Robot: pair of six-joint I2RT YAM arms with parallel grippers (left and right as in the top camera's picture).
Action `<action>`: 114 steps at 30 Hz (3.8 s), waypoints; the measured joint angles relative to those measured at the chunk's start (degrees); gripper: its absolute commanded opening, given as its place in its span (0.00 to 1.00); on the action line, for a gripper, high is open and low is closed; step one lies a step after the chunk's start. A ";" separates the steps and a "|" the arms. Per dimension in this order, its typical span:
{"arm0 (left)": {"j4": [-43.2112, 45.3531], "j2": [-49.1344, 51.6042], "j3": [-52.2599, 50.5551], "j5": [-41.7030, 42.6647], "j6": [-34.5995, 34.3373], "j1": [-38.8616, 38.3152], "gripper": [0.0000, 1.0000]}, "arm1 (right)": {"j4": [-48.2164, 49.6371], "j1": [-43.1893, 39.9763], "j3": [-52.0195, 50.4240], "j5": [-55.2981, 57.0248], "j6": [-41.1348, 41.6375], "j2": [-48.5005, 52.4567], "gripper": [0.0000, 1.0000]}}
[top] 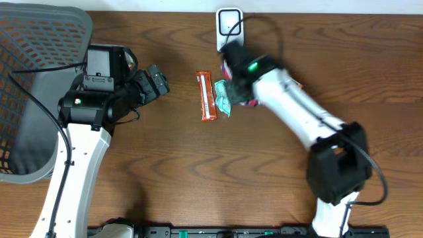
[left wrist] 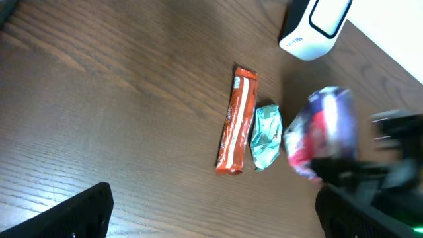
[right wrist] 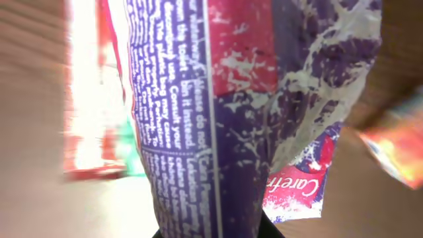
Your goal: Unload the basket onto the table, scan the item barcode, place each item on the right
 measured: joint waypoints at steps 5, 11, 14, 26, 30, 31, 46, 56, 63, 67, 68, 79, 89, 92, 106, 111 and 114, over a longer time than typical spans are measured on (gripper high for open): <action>0.02 0.00 0.00 0.00 0.00 0.00 0.98 | -0.61 -14.34 1.33 -27.58 -5.68 -2.49 0.01; -0.02 0.00 0.00 0.02 0.00 0.00 0.98 | 6.73 -26.86 -14.78 -58.18 -11.39 -1.66 0.01; -0.02 -0.02 0.00 0.00 0.00 0.00 0.98 | 10.99 -29.49 -23.78 -67.47 -12.26 0.26 0.15; 0.04 -0.02 0.00 -0.02 0.00 0.00 0.98 | -8.39 -38.66 -16.31 -45.86 -11.50 0.98 0.72; 0.02 0.00 0.00 0.00 0.00 0.00 0.98 | -13.40 -37.62 -6.78 -37.77 -13.57 0.70 0.94; 0.02 -0.02 0.00 0.00 0.00 0.00 0.98 | -13.33 -37.07 -5.75 -36.04 -13.94 0.52 0.96; 0.00 0.00 0.00 0.00 0.00 0.00 0.98 | -0.46 -30.71 -16.52 -29.68 -14.80 0.11 0.60; 0.00 -0.02 0.00 0.00 0.00 0.00 0.98 | 1.22 -26.23 -17.53 -34.34 -13.44 0.07 0.01; 0.04 -0.02 0.00 0.00 0.00 0.00 0.98 | 11.10 -25.46 -6.78 -44.04 -6.69 0.09 0.01; -0.02 -0.02 0.00 0.00 0.00 0.00 0.98 | 29.88 -25.07 -4.09 -45.16 3.23 0.07 0.01; 0.00 0.00 0.00 0.00 0.00 0.00 0.98 | 32.39 -24.79 -4.07 -44.19 5.62 0.07 0.01; -0.04 -0.02 0.00 0.00 0.00 0.00 0.98 | 58.51 -17.09 -3.93 -33.99 29.73 6.82 0.01; 0.09 0.00 0.00 0.00 0.00 0.00 0.98 | 44.00 -28.65 -4.02 -32.17 28.65 4.39 0.01; 0.00 -0.02 0.00 0.02 0.00 0.00 0.98 | 32.85 -44.04 -3.67 -28.94 28.22 1.53 0.01; 0.00 -0.02 0.00 0.00 0.00 0.00 0.97 | 30.77 -64.76 -3.89 -25.20 22.97 1.40 0.01; 0.00 0.00 0.00 0.00 0.00 0.00 0.98 | 42.45 -58.69 -3.87 -28.68 21.44 5.88 0.09; 0.02 -0.02 0.00 0.00 0.00 0.00 0.98 | 42.73 -55.49 -3.89 -31.39 17.94 8.81 0.36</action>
